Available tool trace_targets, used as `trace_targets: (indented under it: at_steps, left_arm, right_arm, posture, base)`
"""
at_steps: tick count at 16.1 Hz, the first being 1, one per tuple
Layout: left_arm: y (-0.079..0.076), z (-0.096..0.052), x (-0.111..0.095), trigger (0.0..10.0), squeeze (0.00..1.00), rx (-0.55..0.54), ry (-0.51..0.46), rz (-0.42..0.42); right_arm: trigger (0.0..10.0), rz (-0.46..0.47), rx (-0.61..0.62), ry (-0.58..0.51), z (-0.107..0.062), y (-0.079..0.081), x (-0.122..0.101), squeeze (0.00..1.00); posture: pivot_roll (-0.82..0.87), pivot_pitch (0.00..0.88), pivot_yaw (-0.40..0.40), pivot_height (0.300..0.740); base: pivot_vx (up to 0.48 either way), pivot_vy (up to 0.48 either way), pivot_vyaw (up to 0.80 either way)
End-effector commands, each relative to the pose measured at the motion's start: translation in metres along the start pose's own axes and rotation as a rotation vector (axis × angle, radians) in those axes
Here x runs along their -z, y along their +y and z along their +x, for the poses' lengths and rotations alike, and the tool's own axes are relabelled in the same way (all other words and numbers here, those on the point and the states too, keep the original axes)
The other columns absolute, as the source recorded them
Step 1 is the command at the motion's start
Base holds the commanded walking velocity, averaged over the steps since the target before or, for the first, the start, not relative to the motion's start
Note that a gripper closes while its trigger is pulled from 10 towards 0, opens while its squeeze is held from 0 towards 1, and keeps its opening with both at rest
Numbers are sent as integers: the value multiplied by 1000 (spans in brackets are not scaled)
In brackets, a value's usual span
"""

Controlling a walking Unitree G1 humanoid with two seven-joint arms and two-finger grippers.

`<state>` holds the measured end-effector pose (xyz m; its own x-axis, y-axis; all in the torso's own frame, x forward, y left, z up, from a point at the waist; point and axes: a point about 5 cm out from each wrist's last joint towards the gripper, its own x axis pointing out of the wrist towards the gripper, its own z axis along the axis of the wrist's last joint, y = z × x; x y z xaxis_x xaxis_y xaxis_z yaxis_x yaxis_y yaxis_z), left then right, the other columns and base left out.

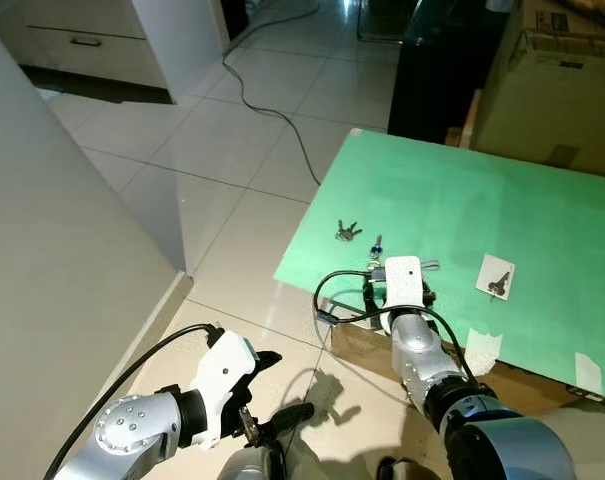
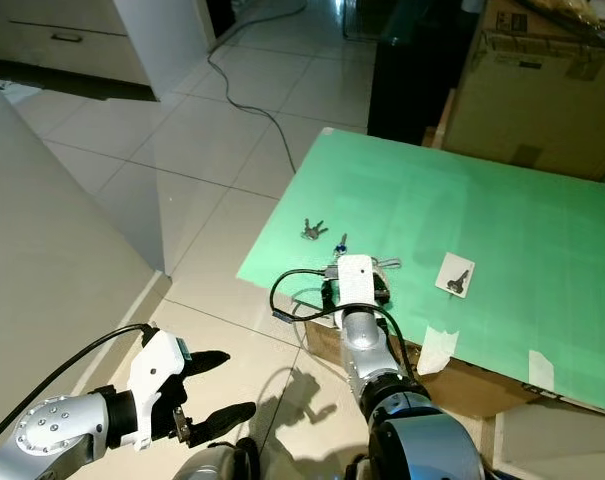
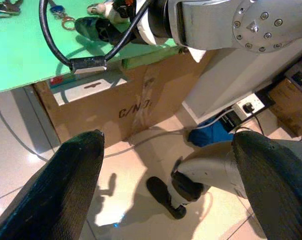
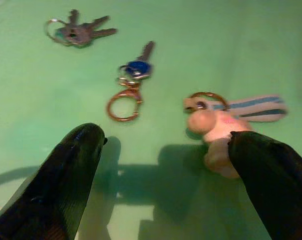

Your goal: Hang keys on a hook

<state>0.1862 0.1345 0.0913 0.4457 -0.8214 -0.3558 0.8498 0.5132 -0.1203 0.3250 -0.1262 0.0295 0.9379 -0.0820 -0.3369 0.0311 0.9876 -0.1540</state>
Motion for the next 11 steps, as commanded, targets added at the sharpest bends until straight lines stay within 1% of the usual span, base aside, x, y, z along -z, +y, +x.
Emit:
trace_targets:
  at_steps: [1, 4, 5, 8, 9, 10, 11]
  left_arm:
    - [-3, 1, -1, 10000, 0, 11, 2, 0]
    - [-4, 3, -1, 10000, 0, 18, 2, 0]
    - [-4, 4, -1, 10000, 0, 19, 3, 0]
    - [-5, 4, 0, 10000, 0, 14, 3, -4]
    - [-5, 4, -1, 10000, 0, 10, 1, -4]
    - [-4, 4, 0, 10000, 0, 4, 0, -4]
    - [-4, 4, 0, 10000, 0, -1, 0, -4]
  right_arm:
    - [10000, -8, 16, 22, -3, -1, 9, 0]
    - [10000, -17, 43, 27, -2, -9, 10, 0]
    - [10000, -2, 47, 44, -1, -12, 10, 0]
    - [10000, 31, 10, 102, 0, -7, 11, 0]
    - [8078, 42, 9, 120, 0, -7, 13, 0]
    - [0, 58, 12, 136, 0, -8, 13, 0]
    - [0, 64, 11, 143, 1, -8, 13, 0]
  posture:
    - [163, 212, 116, 740]
    - [153, 214, 119, 740]
    - [156, 214, 118, 740]
    - [171, 212, 111, 740]
    - [177, 211, 107, 740]
    - [180, 210, 103, 740]
    - [184, 211, 101, 740]
  base:
    - [0, 0, 0]
    - [0, 0, 0]
    - [0, 0, 0]
    - [0, 0, 0]
    - [0, 0, 0]
    - [0, 0, 0]
    - [0, 0, 0]
